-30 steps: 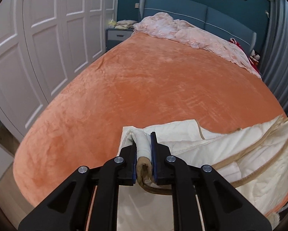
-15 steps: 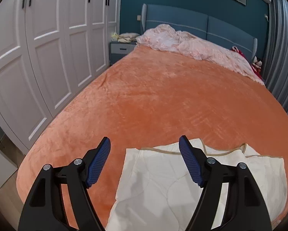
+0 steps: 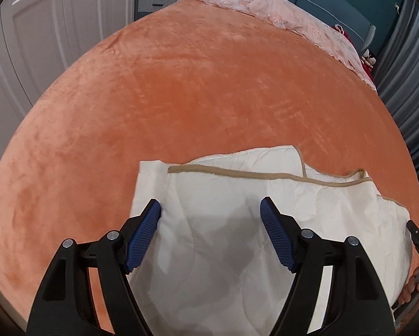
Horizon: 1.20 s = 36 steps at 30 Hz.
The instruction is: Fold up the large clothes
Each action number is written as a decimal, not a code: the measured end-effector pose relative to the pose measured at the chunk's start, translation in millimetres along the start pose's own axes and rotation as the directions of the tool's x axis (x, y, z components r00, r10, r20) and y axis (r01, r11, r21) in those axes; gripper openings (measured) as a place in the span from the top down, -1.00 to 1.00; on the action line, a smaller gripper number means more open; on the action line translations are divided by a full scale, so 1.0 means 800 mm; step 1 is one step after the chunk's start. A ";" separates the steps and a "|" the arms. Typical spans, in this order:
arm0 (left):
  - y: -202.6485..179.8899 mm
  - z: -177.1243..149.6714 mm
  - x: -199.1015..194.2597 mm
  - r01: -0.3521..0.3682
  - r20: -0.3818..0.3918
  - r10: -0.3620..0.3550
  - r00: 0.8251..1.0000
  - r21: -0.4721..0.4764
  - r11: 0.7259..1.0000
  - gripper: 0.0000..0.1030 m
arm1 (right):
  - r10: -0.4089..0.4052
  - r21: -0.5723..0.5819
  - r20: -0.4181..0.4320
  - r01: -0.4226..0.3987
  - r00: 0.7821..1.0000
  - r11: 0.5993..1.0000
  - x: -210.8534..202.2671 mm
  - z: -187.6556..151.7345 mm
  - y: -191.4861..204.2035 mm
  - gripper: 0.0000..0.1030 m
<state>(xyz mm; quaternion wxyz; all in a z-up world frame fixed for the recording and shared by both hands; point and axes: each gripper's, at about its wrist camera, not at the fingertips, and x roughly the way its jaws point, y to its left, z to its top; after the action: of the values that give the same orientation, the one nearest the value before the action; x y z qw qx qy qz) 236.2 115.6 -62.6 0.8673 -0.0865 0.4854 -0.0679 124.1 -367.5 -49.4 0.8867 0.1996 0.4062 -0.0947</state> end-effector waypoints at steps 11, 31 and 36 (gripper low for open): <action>-0.019 0.038 -0.002 -0.105 0.114 0.097 0.989 0.062 0.993 0.80 | -0.023 -0.001 0.107 0.023 0.994 1.000 0.000 0.030 0.012 0.86; -0.020 0.023 0.097 -0.253 0.101 0.244 0.965 0.095 0.963 0.76 | -0.144 -0.012 -0.002 0.144 0.990 0.989 0.098 0.010 0.001 0.84; -0.024 0.021 0.100 -0.280 0.114 0.268 0.957 0.109 0.954 0.76 | -0.172 -0.028 0.014 0.172 0.985 0.985 0.101 0.008 0.007 0.78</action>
<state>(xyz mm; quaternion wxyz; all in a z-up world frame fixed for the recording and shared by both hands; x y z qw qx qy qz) 291.6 82.1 -116.6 0.8948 0.0323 0.4446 0.0274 182.9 -366.0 -105.8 0.8802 0.1505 0.4183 -0.1662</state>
